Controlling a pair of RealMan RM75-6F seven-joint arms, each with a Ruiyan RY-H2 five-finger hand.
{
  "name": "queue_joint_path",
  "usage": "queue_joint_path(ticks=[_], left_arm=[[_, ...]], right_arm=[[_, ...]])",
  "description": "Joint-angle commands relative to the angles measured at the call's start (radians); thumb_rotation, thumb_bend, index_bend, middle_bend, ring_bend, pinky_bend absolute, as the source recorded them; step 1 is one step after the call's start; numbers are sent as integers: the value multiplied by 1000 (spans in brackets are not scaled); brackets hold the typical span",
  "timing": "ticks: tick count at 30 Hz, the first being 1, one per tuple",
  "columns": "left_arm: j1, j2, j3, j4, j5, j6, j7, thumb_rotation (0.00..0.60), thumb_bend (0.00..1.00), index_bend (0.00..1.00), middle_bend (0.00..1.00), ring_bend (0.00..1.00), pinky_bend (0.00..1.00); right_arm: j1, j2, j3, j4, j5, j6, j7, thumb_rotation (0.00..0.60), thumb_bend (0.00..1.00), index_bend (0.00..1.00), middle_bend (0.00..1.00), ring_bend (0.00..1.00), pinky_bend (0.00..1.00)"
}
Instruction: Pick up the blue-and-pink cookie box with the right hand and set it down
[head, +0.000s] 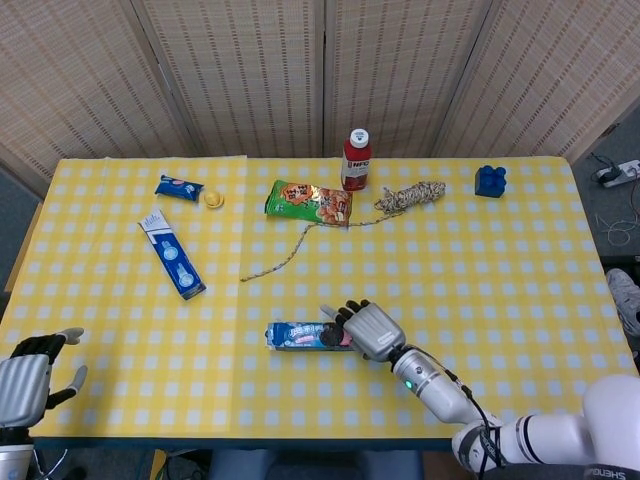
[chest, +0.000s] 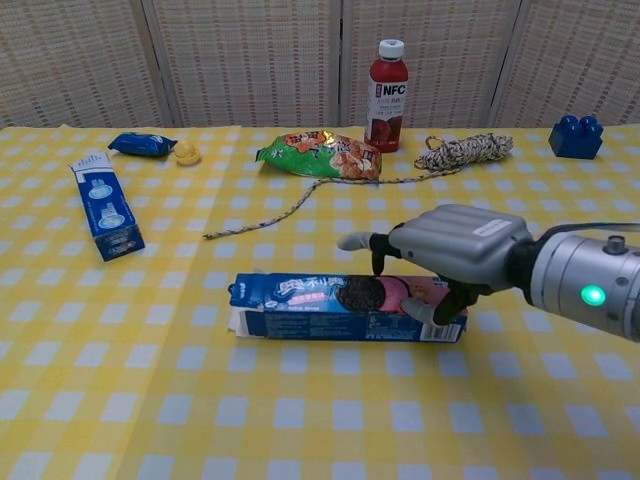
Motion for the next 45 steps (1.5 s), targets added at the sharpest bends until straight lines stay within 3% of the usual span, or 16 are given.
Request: queue_joint_path(ticks=[1, 14, 25, 45], left_arm=[[3, 0, 0, 4, 2, 5, -7, 600, 357, 348, 366, 308, 230], [9, 0, 1, 14, 3, 7, -22, 600, 358, 348, 366, 308, 230], [6, -1, 2, 6, 7, 1, -10, 600, 357, 348, 366, 308, 230], [0, -7, 0, 15, 3, -13, -12, 600, 357, 348, 366, 308, 230]], right_arm=[[-15, -12, -7, 9, -14, 3, 18, 600, 3, 22, 260, 164, 303], [-73, 37, -15, -36, -104, 63, 63, 600, 3, 22, 262, 164, 303], [-95, 12, -11, 19, -90, 35, 72, 600, 25, 27, 270, 164, 303], [-107, -22, 21, 89, -63, 2, 69, 600, 206, 297, 296, 170, 303]])
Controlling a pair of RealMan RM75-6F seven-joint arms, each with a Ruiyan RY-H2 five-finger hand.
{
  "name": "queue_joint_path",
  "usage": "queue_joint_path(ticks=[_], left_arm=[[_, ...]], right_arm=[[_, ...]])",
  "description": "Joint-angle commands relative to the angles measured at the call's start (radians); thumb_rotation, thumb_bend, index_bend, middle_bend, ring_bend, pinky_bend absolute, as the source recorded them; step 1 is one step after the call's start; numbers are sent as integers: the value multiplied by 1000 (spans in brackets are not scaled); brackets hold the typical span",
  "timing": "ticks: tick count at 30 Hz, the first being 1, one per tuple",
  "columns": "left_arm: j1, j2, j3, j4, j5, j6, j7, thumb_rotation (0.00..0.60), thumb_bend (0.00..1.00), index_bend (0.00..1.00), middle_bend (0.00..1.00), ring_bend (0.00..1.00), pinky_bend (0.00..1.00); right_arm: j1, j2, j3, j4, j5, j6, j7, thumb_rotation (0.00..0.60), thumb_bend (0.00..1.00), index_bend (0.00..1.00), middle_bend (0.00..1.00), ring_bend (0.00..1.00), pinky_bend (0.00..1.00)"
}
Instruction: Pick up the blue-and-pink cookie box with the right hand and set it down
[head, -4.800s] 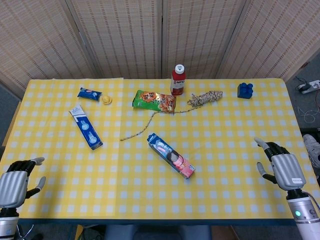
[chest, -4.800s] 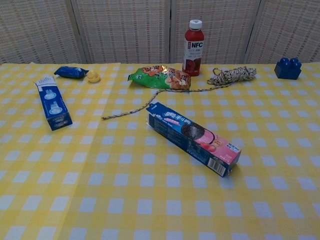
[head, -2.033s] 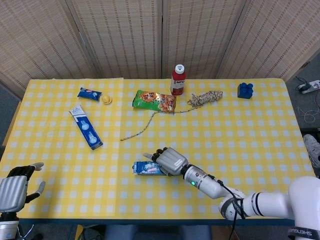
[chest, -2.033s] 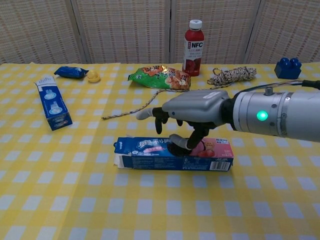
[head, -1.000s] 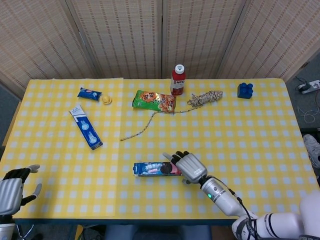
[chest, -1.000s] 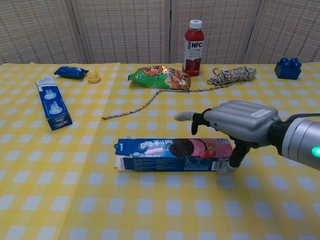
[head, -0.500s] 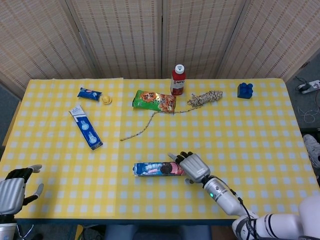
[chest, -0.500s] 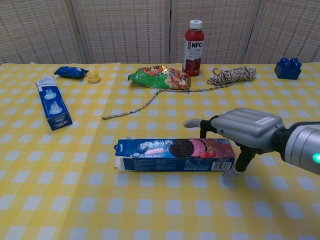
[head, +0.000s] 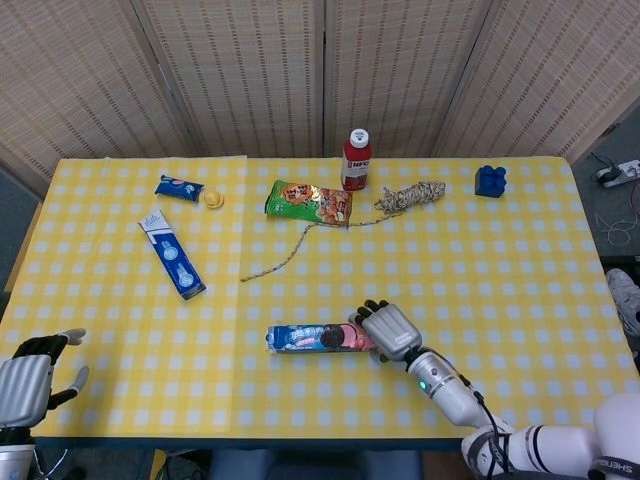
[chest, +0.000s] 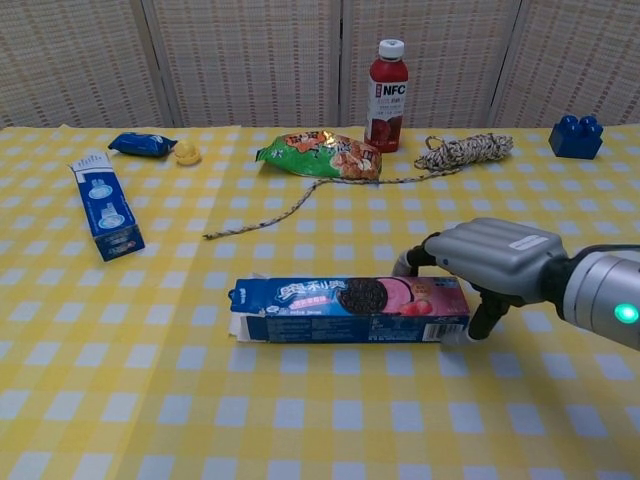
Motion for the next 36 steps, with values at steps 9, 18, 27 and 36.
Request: queue_joint_path(ticks=[9, 18, 27, 36], left_arm=[[-1, -2, 1, 5, -1, -3, -4, 600, 358, 348, 366, 308, 230], [-5, -6, 0, 5, 2, -8, -3, 600, 357, 348, 366, 308, 230], [-7, -6, 0, 4, -4, -14, 1, 600, 358, 348, 366, 308, 230], [-15, -3, -3, -5, -6, -24, 9, 600, 357, 348, 366, 308, 230]], right_arm=[[-1, 35, 39, -25, -16, 39, -23, 600, 247, 383, 345, 197, 303], [59, 211, 106, -146, -12, 7, -87, 600, 250, 385, 348, 201, 303], [104, 388, 166, -255, 4, -41, -53, 600, 250, 386, 356, 201, 303], [79, 477, 174, -315, -39, 4, 12, 600, 249, 386, 356, 201, 303]])
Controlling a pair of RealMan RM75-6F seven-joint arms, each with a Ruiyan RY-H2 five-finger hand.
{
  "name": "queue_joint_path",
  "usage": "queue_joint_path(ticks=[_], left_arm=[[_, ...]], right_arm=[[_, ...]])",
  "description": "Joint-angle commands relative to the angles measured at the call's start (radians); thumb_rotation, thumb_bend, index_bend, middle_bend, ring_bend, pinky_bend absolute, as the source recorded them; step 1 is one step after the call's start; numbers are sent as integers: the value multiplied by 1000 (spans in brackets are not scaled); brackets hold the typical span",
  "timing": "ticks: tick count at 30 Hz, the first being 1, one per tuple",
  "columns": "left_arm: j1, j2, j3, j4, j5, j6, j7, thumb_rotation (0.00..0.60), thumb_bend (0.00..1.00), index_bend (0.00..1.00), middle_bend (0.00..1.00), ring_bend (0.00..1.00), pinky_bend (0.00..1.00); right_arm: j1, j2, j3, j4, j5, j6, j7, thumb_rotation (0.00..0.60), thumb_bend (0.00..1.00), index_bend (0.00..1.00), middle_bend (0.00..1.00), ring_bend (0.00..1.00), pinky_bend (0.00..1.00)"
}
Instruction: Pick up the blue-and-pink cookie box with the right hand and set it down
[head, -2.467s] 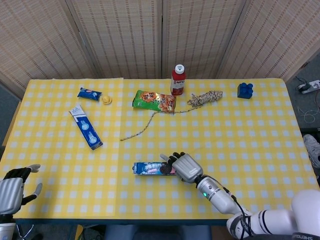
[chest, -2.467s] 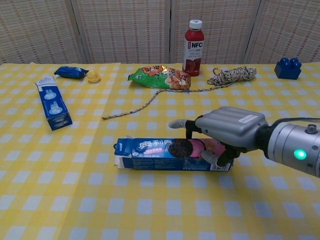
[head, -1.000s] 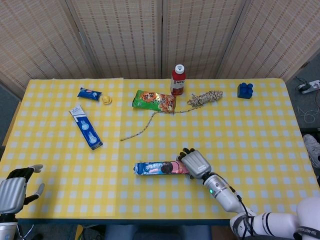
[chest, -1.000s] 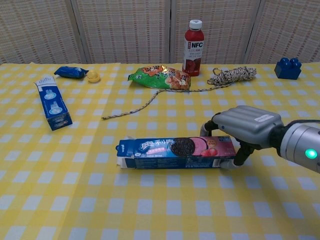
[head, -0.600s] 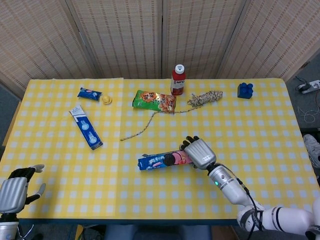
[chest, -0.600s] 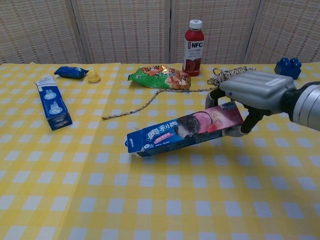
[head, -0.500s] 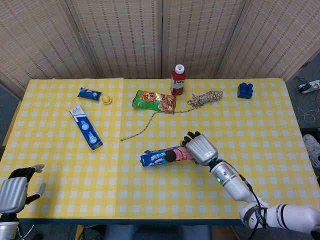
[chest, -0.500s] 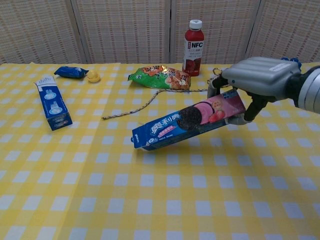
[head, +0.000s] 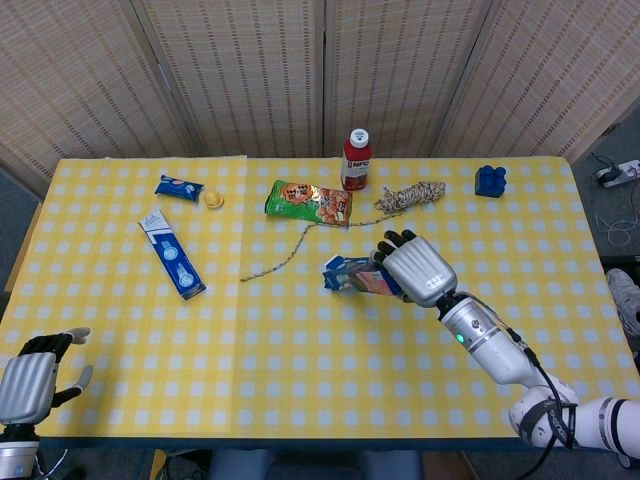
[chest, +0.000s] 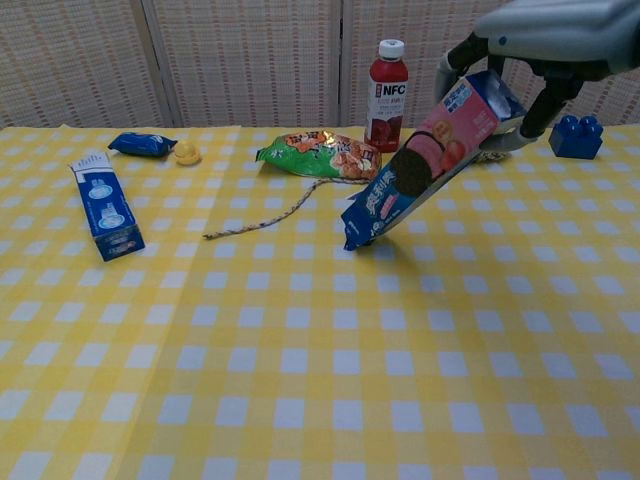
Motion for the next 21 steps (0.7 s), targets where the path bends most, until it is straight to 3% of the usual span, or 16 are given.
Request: queue_joint_path(ticks=[1, 7, 14, 21], left_arm=[[-3, 0, -1, -2, 2, -2, 2, 600, 358, 348, 366, 308, 230], [-8, -1, -3, -7, 6, -3, 7, 600, 357, 348, 366, 308, 230], [-11, 4, -5, -17, 5, -2, 17, 600, 358, 348, 366, 308, 230], [-14, 5, -4, -24, 3, -6, 27, 600, 357, 348, 366, 308, 230]], right_arm=[[-14, 18, 2, -16, -21, 20, 29, 600, 249, 386, 356, 201, 303], [-36, 29, 1, -26, -101, 62, 105, 600, 249, 386, 361, 202, 303], [-71, 11, -2, -10, -275, 167, 257, 600, 250, 386, 363, 205, 303], [-89, -10, -2, 5, -350, 224, 335, 600, 250, 386, 364, 207, 303]])
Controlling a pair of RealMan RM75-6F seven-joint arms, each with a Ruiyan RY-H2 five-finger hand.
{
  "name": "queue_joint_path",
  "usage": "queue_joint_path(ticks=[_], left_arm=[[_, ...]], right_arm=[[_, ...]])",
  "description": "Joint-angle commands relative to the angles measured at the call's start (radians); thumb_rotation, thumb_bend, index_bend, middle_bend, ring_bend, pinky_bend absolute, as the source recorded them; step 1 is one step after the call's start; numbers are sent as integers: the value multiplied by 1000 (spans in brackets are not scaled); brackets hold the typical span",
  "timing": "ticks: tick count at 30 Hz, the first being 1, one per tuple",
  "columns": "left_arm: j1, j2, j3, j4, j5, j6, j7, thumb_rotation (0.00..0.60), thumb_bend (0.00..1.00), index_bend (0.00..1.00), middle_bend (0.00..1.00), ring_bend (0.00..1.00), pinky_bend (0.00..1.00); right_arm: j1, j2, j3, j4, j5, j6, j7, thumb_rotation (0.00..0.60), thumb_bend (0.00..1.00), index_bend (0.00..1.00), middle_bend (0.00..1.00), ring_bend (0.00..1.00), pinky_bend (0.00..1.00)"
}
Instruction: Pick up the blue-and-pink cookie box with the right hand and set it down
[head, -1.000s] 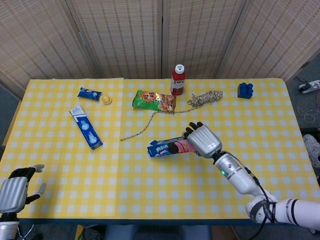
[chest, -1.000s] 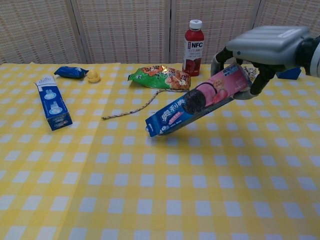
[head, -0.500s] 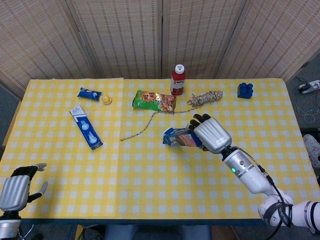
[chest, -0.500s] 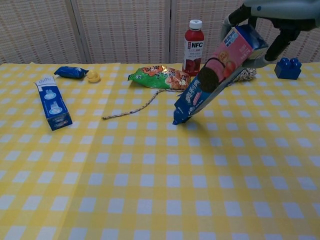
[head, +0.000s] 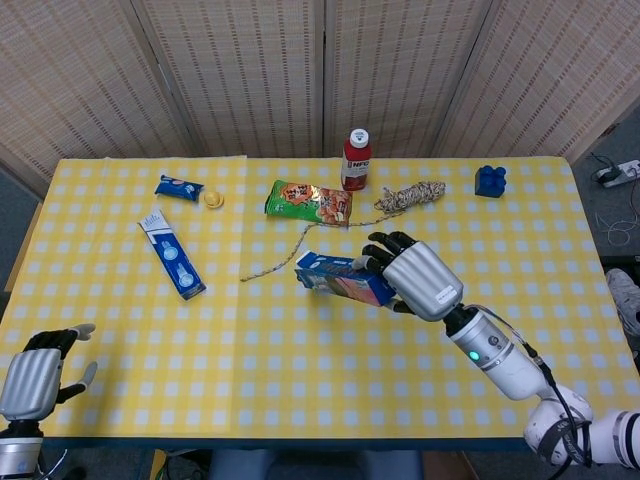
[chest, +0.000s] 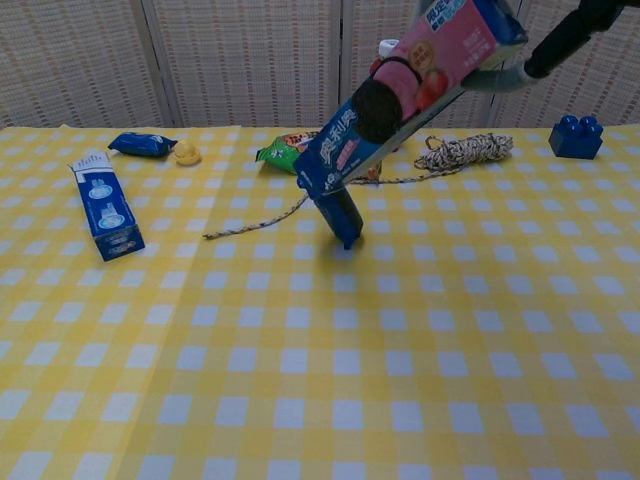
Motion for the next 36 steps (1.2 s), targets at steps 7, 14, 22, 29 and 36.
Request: queue_joint_path(ticks=[7, 14, 22, 29, 36], left_arm=[[-5, 0, 1, -4, -3, -8, 11, 600, 358, 348, 366, 308, 230], [-11, -4, 2, -6, -2, -16, 16, 600, 357, 348, 366, 308, 230], [-14, -4, 2, -2, -4, -19, 15, 600, 358, 348, 366, 308, 230], [-19, -10, 2, 4, -6, -26, 12, 600, 358, 349, 366, 308, 230], [-24, -13, 1, 8, -11, -32, 12, 600, 357, 349, 366, 308, 230]], right_arm=[[-12, -66, -44, 41, -57, -4, 91, 600, 250, 386, 365, 207, 303], [-20, -196, -89, 172, -67, -21, 215, 600, 250, 386, 367, 208, 303], [-42, -295, -118, 309, -69, -4, 391, 600, 250, 386, 368, 214, 303], [-48, -283, -136, 345, 3, -89, 436, 600, 249, 272, 310, 209, 300], [-56, -211, -143, 307, 67, -155, 417, 600, 200, 0, 10, 38, 178]])
